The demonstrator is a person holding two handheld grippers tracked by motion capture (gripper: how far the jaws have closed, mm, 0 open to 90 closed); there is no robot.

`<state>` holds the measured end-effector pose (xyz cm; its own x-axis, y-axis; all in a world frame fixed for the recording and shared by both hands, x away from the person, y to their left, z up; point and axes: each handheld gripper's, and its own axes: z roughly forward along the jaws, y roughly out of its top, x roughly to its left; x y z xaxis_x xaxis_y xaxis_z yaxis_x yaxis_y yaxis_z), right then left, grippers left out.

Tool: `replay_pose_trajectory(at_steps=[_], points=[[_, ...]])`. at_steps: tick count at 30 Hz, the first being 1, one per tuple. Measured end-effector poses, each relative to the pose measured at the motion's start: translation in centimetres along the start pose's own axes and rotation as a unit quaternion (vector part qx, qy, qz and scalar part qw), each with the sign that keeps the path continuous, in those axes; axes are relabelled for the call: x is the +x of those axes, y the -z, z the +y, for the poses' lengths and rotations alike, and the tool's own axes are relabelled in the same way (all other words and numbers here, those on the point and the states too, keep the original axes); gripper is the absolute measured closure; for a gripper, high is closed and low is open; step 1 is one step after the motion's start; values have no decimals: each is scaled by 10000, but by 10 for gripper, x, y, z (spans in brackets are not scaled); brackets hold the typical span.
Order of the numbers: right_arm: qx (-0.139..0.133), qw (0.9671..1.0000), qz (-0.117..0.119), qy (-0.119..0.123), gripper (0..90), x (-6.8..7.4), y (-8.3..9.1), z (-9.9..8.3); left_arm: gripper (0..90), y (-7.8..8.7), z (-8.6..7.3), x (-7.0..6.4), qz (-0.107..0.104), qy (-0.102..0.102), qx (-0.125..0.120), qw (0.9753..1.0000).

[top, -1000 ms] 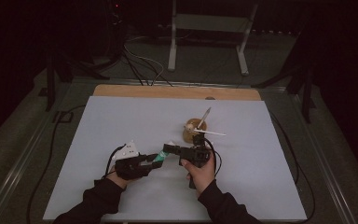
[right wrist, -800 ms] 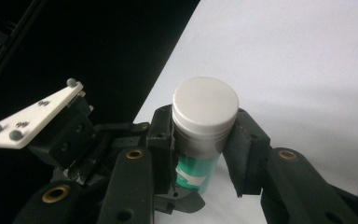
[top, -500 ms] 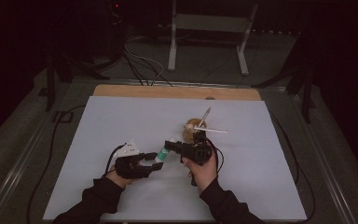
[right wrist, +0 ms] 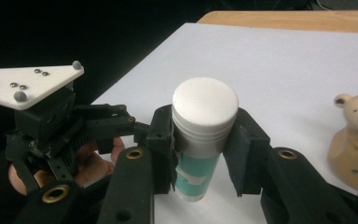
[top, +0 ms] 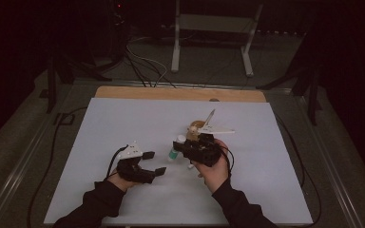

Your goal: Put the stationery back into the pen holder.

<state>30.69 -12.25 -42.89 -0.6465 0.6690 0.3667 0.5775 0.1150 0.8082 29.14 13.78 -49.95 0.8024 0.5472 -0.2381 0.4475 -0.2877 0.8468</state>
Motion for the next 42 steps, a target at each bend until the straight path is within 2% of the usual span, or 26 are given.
replay_pose_trajectory(at_steps=[4,6,8,15,23,35,42], points=[[28,9998,-75,207,652,-1,4,2,111,1,-1,2,-87,-6,-28,10000],[32,9995,-128,293,652,-2,6,3,77,1,-1,4,-67,-61,-74,9999],[37,9992,-183,359,652,-3,8,4,11,1,-2,5,-34,-99,-17,9999],[18,9983,-339,472,652,-9,16,7,2,5,-5,10,99,-145,-52,9998],[-54,9951,-653,734,652,-13,26,12,2,5,-6,10,111,-235,-24,9997],[-250,9930,-878,756,651,-26,41,27,2,7,-5,10,82,-244,-93,9996],[-386,9901,-1086,804,651,-33,50,39,2,7,-5,10,65,-224,-108,9997]])
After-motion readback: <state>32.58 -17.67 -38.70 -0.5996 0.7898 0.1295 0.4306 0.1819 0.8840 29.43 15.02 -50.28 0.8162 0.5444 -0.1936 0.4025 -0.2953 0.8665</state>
